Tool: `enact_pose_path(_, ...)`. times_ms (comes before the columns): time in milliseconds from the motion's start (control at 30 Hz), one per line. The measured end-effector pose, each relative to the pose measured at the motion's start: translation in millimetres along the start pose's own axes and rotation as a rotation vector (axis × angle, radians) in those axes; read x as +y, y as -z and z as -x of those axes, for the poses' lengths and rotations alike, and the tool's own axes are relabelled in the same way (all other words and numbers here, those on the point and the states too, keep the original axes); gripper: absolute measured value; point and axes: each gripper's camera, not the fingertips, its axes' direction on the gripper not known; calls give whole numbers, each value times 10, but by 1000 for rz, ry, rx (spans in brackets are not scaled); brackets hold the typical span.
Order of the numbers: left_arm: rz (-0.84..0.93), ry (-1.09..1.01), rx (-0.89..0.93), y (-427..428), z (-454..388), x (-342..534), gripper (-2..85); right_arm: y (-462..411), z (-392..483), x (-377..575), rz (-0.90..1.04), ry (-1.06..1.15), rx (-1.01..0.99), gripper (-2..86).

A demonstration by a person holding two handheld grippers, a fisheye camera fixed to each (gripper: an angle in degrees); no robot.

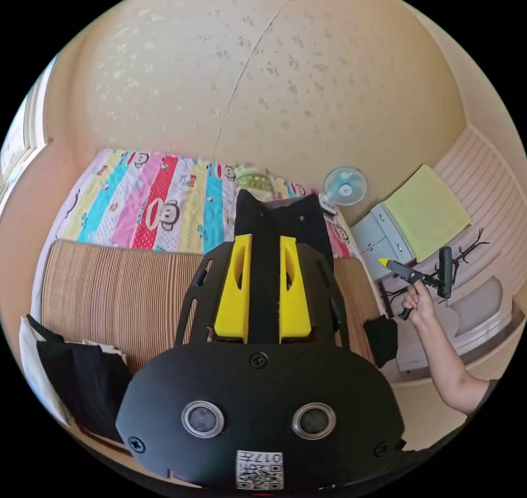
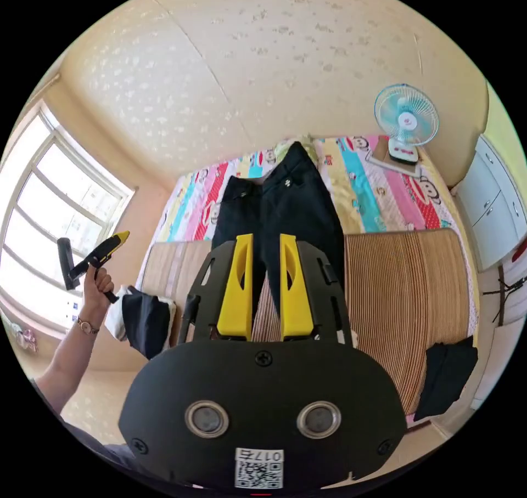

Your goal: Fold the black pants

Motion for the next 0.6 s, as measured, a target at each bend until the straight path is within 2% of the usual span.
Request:
enact_pose_path(67, 239, 48, -45, -744, 527, 694, 85, -617, -355, 376, 182, -16, -38, 77)
enact_pose_path(167, 490, 147, -53, -1447, 1033, 1588, 90, -1381, -814, 1041, 396, -100, -129, 77)
enact_pose_path(267, 659, 207, -48, -1886, 1262, 2254, 99, -1862, -1004, 1504, 545, -137, -194, 79)
enact_pose_path(367, 751, 251, -10, -2158, 1320, 2650, 103, -2159, -998, 1728, 658, -126, -278, 85)
enact_pose_path(533, 876, 267, -81, -2469, 1388, 2935, 88, -2398, -1027, 1835, 812, -86, -298, 63)
enact_pose_path(600, 832, 267, -116, -2423, 1399, 2912, 65, -2394, -1055, 1882, 918, -19, -299, 29)
